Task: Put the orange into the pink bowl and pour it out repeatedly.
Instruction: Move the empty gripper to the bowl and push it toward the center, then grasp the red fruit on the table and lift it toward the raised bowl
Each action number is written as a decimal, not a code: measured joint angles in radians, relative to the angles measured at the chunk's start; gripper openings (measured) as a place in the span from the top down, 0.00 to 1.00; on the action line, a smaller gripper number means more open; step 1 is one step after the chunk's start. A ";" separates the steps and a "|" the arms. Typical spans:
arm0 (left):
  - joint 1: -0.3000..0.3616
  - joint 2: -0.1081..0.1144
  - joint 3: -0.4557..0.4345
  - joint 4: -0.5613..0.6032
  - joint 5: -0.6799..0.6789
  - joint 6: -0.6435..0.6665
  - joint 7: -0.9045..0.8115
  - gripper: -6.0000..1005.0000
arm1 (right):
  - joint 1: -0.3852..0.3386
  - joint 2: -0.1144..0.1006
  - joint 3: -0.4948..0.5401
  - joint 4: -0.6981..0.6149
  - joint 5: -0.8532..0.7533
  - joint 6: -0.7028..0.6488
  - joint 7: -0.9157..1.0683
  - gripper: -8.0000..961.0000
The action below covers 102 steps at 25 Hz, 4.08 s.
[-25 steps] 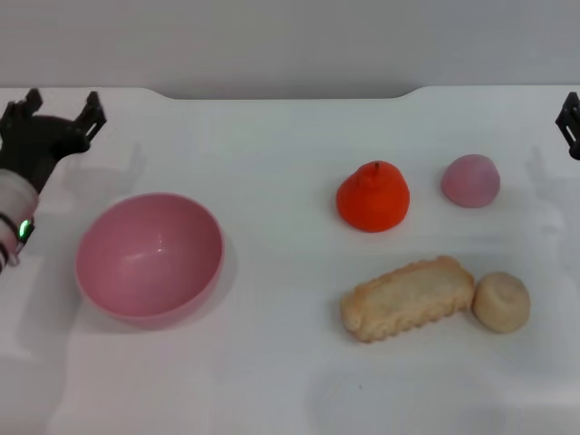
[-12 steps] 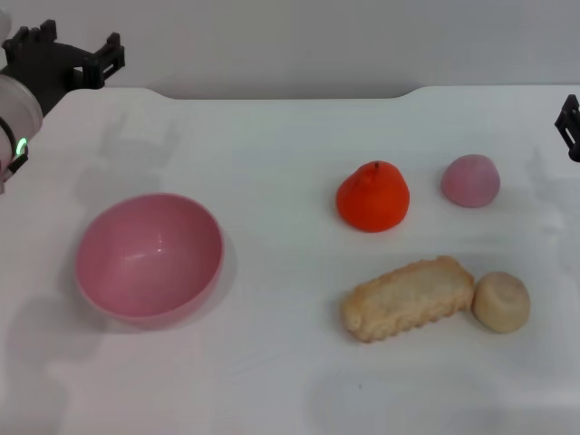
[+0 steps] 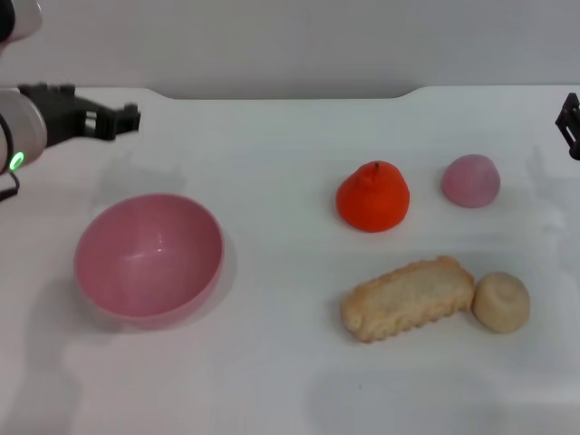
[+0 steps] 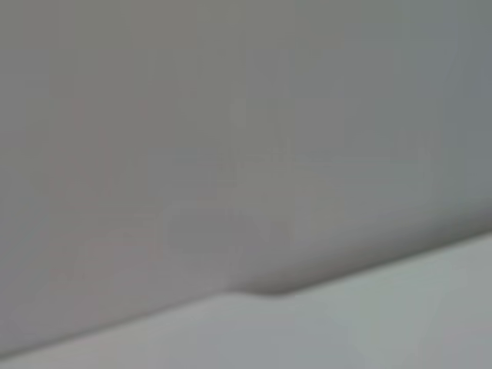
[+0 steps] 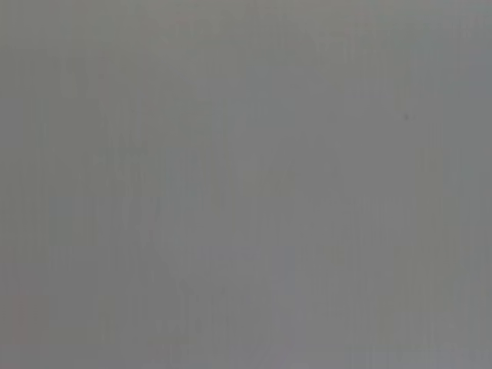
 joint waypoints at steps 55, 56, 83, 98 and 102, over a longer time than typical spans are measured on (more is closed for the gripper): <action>-0.046 0.001 0.110 -0.082 0.149 -0.395 -0.185 0.36 | 0.041 0.000 0.006 0.025 0.001 0.000 0.000 0.15; -0.046 0.001 0.110 -0.082 0.149 -0.395 -0.185 0.39 | 0.041 0.000 0.005 0.025 0.001 0.000 0.000 0.15; -0.070 0.000 0.117 -0.013 0.156 -0.258 -0.206 0.91 | 0.044 -0.021 0.028 -0.107 -0.031 0.197 -0.019 0.15; -0.083 -0.001 0.089 0.049 0.204 -0.241 -0.220 0.95 | -0.027 -0.006 0.407 -0.709 -0.409 1.155 -0.023 0.16; -0.084 -0.003 0.088 0.043 0.205 -0.223 -0.224 0.95 | 0.021 -0.008 0.471 -0.827 -0.460 1.455 -0.029 0.16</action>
